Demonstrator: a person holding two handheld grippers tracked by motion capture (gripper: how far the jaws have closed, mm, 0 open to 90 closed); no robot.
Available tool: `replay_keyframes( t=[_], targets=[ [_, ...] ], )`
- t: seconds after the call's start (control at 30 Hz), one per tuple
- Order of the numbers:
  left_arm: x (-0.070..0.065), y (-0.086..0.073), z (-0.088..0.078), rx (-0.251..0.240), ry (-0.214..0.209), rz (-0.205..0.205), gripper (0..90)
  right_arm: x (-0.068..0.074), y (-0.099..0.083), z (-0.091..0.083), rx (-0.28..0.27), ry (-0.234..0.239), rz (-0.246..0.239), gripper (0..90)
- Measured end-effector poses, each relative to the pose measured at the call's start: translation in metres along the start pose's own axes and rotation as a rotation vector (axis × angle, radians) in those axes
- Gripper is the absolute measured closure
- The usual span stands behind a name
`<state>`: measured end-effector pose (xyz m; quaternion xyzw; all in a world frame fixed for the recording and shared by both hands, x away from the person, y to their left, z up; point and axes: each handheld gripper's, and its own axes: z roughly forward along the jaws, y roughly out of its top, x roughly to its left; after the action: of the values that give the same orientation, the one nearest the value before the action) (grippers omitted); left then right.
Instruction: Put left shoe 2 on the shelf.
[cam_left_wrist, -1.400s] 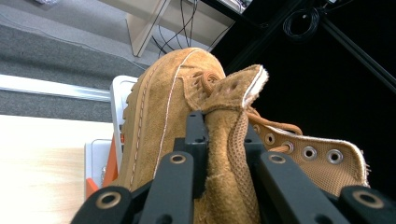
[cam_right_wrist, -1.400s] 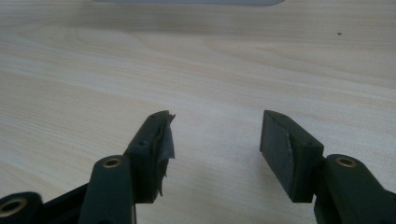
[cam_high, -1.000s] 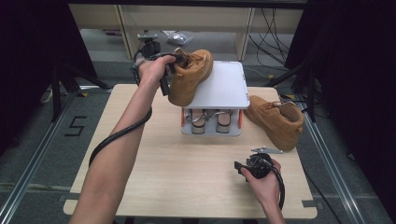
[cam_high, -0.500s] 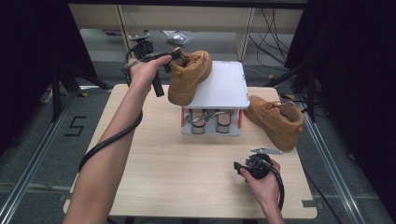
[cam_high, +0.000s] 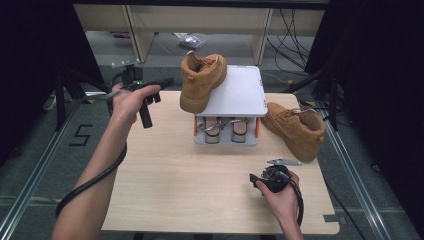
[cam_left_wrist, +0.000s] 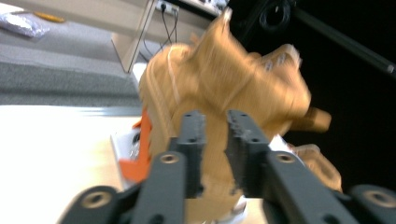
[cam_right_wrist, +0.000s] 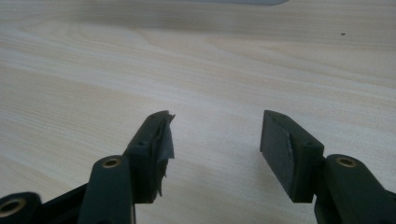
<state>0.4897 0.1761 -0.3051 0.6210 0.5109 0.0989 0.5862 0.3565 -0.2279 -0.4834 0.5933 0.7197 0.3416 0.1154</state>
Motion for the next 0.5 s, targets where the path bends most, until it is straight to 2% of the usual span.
replay_keyframes(
  t=[0.07, 0.13, 0.2, 0.3, 0.33, 0.4, 0.47, 0.5],
  targets=[
    [0.004, -0.012, 0.0, 0.03, 0.02, 0.039, 82.2, 0.001, 0.0, -0.001, 0.002, -0.007, 0.011, 43.8],
    [0.009, -0.024, 0.001, 0.05, 0.02, 0.043, 82.5, -0.001, 0.0, -0.001, -0.008, -0.011, -0.01, 43.8],
    [0.012, -0.033, 0.002, 0.062, 0.039, 0.066, 86.2, 0.0, 0.0, 0.0, -0.003, -0.004, 0.0, 43.8],
    [0.013, -0.047, 0.006, 0.091, 0.032, 0.082, 89.2, 0.001, -0.001, 0.0, 0.001, -0.011, 0.007, 43.8],
    [0.013, -0.051, 0.008, 0.102, 0.032, 0.08, 89.2, 0.001, 0.0, 0.0, -0.002, -0.009, 0.002, 43.8],
    [0.011, -0.057, 0.012, 0.117, 0.05, 0.106, 89.4, 0.001, -0.001, 0.002, -0.017, -0.003, -0.001, 43.8],
    [0.011, -0.061, 0.017, 0.12, 0.062, 0.116, 89.4, 0.002, -0.001, 0.001, -0.003, 0.003, 0.008, 43.7],
    [0.01, -0.062, 0.018, 0.124, 0.067, 0.117, 89.5, 0.0, -0.001, 0.002, -0.016, 0.002, -0.018, 43.8]
  ],
)
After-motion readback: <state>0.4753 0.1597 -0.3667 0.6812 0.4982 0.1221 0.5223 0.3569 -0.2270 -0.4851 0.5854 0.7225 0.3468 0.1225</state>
